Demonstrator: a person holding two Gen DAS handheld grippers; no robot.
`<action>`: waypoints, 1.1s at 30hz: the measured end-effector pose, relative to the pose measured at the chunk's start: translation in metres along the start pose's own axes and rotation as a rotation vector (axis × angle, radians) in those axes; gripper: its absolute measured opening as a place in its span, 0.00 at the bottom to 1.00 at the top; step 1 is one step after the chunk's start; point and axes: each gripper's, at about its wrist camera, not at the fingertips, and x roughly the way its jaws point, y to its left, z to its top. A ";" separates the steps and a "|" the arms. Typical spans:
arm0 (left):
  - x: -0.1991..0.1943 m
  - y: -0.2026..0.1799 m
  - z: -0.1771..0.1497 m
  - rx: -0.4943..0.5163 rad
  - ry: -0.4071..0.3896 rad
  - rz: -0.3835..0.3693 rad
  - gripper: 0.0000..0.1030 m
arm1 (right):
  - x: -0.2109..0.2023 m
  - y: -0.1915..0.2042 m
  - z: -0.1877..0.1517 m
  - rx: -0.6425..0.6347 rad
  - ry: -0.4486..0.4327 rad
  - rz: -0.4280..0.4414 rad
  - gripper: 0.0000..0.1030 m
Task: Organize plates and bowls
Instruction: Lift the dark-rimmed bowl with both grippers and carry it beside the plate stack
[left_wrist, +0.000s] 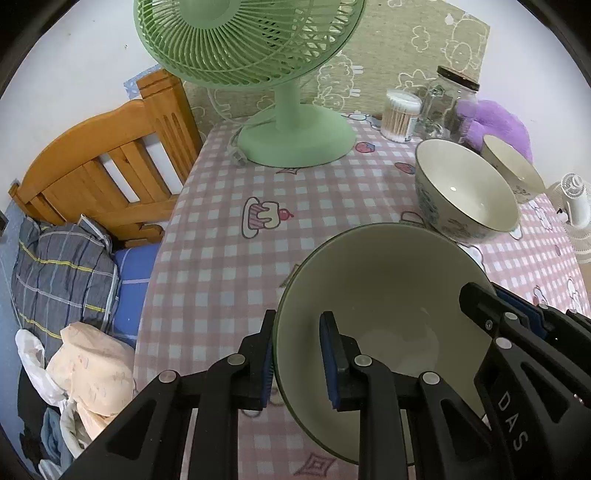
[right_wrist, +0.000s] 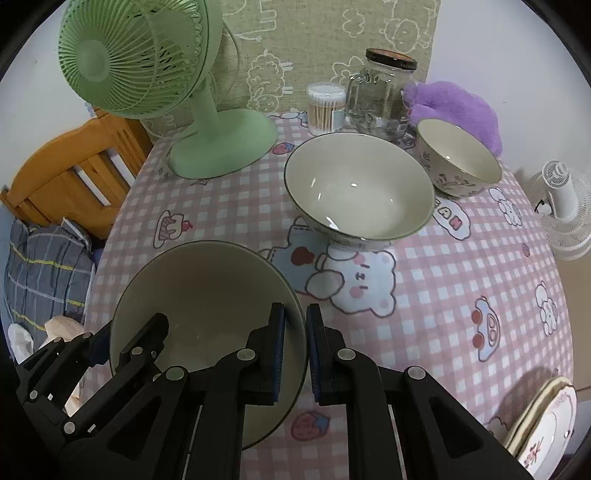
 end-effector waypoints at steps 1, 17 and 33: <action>-0.004 -0.001 -0.003 0.003 0.001 -0.003 0.19 | -0.003 0.000 -0.002 0.000 0.000 -0.003 0.14; -0.071 -0.029 -0.040 0.053 -0.047 -0.045 0.19 | -0.077 -0.026 -0.048 0.045 -0.042 -0.042 0.14; -0.108 -0.081 -0.108 0.031 -0.021 -0.022 0.20 | -0.120 -0.082 -0.119 0.019 -0.023 -0.004 0.14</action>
